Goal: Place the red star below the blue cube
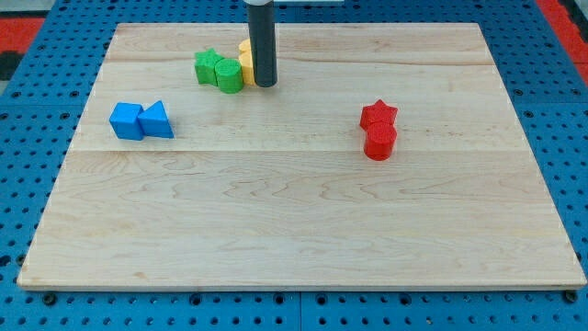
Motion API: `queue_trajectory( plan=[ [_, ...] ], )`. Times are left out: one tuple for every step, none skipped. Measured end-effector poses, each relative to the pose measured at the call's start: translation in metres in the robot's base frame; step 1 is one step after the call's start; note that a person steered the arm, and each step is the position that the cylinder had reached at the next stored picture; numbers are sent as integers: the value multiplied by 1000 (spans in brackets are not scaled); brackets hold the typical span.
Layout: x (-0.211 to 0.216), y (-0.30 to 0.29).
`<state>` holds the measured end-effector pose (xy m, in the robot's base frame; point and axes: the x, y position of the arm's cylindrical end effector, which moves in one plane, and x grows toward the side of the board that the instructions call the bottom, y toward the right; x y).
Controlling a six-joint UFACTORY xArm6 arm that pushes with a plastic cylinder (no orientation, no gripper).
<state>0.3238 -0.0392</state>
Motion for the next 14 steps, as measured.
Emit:
queue_trajectory(
  plan=[
    [3,23],
    [3,25],
    [9,33],
    [5,101],
    [17,160],
    [53,162],
    [83,148],
    [98,136],
    [127,127],
    [163,129],
    [180,83],
    [180,5],
    [194,4],
    [211,-12]
  ],
)
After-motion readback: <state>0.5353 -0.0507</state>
